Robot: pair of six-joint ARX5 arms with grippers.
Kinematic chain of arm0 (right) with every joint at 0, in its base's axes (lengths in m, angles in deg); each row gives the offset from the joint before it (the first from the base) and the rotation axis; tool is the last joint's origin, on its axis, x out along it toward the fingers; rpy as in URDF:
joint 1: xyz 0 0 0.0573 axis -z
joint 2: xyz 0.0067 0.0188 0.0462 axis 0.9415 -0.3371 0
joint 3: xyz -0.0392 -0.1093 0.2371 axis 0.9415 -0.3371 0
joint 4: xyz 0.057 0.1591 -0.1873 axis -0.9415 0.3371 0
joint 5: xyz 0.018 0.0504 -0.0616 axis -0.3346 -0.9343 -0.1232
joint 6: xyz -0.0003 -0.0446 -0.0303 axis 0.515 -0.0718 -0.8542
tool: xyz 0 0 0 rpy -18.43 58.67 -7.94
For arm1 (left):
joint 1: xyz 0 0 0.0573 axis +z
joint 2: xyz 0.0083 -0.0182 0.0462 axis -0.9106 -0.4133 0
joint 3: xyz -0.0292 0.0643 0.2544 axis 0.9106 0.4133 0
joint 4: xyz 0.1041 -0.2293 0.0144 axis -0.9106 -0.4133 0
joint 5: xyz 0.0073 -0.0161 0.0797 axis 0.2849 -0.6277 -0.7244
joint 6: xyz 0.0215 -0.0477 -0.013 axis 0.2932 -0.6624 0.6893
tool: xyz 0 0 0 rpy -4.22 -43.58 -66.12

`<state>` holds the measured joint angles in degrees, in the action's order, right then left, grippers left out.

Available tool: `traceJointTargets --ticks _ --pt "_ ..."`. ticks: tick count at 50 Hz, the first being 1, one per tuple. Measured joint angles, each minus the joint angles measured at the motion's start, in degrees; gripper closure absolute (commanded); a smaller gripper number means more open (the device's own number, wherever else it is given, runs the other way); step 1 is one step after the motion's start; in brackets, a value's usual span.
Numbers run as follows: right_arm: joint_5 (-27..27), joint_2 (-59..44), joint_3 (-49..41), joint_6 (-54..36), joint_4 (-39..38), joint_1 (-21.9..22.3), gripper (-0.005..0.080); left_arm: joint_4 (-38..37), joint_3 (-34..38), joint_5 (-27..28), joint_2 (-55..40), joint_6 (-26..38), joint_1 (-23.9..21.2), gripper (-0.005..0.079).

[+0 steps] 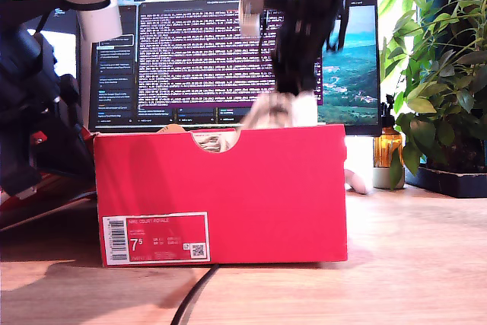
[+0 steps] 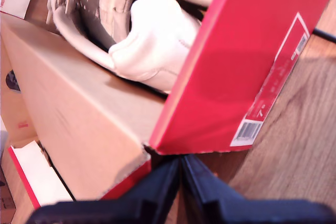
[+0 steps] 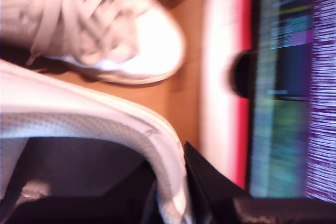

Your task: Pack the white shoes by picking the first shoe and placing it inside the red shoebox, left side, then picking and rotating the second shoe and placing it in the shoebox

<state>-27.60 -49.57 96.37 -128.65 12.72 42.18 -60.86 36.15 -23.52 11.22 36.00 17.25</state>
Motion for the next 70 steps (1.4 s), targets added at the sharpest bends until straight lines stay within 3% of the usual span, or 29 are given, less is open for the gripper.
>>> traceJointTargets --ticks 13,23,27,42,45,49,50,54,57,61,63,70 --pt "-0.90 -0.46 0.00 -0.02 -0.26 0.00 0.0743 0.02 0.00 0.04 0.00 0.00 0.00 0.0760" --pt "-1.60 -0.46 0.00 0.83 -0.44 0.00 0.0541 0.02 0.00 0.04 0.00 0.00 0.00 0.0760" --pt "-2.03 -0.46 0.00 1.55 -0.42 0.00 0.0505 0.04 0.00 0.07 0.00 0.00 0.00 0.0760" --pt "4.00 -0.46 0.61 1.73 -0.85 -0.39 0.0508 0.07 0.00 0.13 0.00 0.00 0.00 0.0760" --pt "5.66 -0.46 0.90 2.21 -0.87 -0.44 0.0574 0.07 0.00 0.13 0.00 0.00 0.00 0.0760" --pt "6.58 -0.44 0.92 5.25 -0.42 -0.57 0.0765 0.07 0.00 0.13 0.00 0.00 0.00 0.0760" --pt "6.62 -0.44 0.92 5.49 -0.24 -0.63 0.0762 0.04 0.00 0.13 0.00 0.00 0.00 0.0760" --pt "6.62 -0.20 0.92 10.12 0.09 -0.85 0.0765 0.07 0.00 0.13 0.00 0.00 0.00 0.0760" --pt "6.62 0.46 0.92 20.81 0.35 -0.92 0.0765 0.09 0.00 0.13 0.00 0.00 0.00 0.0760" --pt "6.62 2.25 0.92 23.71 1.60 -1.14 0.0765 0.07 0.00 0.13 0.00 0.00 0.00 0.0760" --pt "6.60 3.61 0.92 33.99 2.67 -1.14 0.0765 0.09 0.00 0.13 0.00 0.00 0.00 0.0760" --pt "6.60 9.03 1.46 43.21 7.80 -1.18 0.0765 0.09 0.00 0.13 0.00 0.00 0.00 0.0760"
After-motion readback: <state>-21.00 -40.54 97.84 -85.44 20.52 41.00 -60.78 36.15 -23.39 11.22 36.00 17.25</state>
